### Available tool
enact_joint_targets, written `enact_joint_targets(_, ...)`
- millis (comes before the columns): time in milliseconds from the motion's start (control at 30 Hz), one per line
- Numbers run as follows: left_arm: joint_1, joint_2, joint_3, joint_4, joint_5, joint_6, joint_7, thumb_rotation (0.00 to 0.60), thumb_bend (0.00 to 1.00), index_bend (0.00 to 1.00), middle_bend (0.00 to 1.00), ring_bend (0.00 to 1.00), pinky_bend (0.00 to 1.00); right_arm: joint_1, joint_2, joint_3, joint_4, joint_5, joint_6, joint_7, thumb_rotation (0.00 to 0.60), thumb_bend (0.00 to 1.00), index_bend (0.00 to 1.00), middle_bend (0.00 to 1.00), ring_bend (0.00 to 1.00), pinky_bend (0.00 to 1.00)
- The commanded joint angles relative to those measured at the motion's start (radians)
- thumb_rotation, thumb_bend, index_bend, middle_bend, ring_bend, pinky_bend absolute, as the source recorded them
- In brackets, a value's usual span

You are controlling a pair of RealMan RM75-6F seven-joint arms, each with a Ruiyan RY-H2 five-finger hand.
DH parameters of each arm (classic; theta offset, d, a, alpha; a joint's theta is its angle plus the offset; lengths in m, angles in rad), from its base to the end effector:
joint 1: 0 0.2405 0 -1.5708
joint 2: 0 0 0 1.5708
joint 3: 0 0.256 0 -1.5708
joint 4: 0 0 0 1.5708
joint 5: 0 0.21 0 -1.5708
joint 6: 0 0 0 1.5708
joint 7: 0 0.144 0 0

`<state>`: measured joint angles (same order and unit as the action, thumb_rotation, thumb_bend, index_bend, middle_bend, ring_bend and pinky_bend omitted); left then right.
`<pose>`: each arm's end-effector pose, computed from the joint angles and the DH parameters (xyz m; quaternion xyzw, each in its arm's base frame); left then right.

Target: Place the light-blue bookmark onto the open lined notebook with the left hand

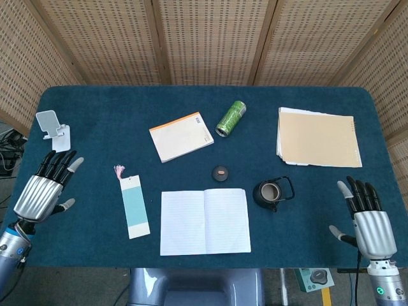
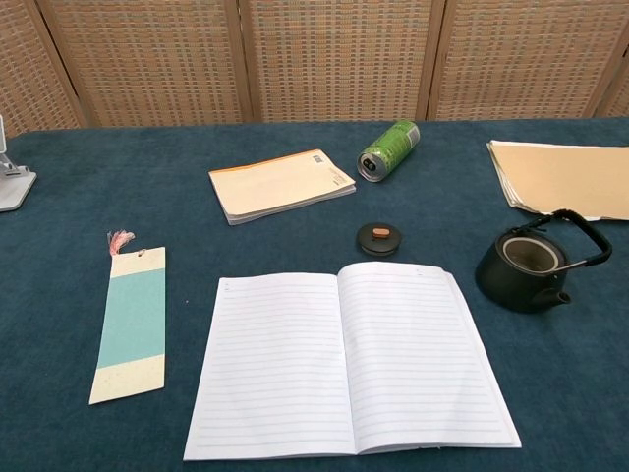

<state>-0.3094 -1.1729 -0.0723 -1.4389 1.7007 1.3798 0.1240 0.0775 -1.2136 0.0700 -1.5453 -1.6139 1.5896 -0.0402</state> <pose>-0.2722 0.2518 0.1355 -0.7335 -0.2082 -0.3800 0.5237 -0.2946 -0.1814 0.1453 0.6002 -0.3261 0.4401 0.5828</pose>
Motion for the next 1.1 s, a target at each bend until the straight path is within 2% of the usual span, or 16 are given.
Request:
enact_joint_targets(33, -0.076, 0.0, 0.037, 0.113, 0.089, -0.041, -0.12, 0.6, 0.0, 0.0, 0.0, 0.0, 0.0, 0.005, -0.009, 0.009, 0.014, 0.017, -0.012, -0.005, 0.6, 0.09, 0.0, 0.0, 0.0, 0.0)
enact_joint_targets(233, -0.156, -0.027, 0.099, 0.249, 0.176, -0.096, -0.236, 0.6, 0.0, 0.04, 0.0, 0.0, 0.0, 0.013, -0.032, 0.022, 0.047, 0.047, -0.026, -0.018, 0.6, 0.09, 0.0, 0.0, 0.0, 0.0)
enact_joint_targets(567, -0.266, -0.097, 0.147, 0.335, 0.212, -0.207, -0.288, 0.6, 0.01, 0.22, 0.0, 0.0, 0.0, 0.022, -0.049, 0.048, 0.09, 0.102, -0.048, -0.012, 0.6, 0.09, 0.0, 0.0, 0.0, 0.0)
enact_joint_targets(767, -0.343, -0.135, 0.17, 0.361, 0.239, -0.278, -0.29, 0.6, 0.04, 0.22, 0.0, 0.0, 0.0, 0.024, -0.057, 0.053, 0.113, 0.128, -0.065, -0.013, 0.6, 0.09, 0.0, 0.0, 0.0, 0.0)
enact_joint_targets(1100, -0.433, -0.19, 0.203, 0.394, 0.277, -0.321, -0.266, 0.6, 0.04, 0.22, 0.0, 0.0, 0.0, 0.023, -0.06, 0.062, 0.137, 0.157, -0.076, 0.001, 0.6, 0.09, 0.0, 0.0, 0.0, 0.0)
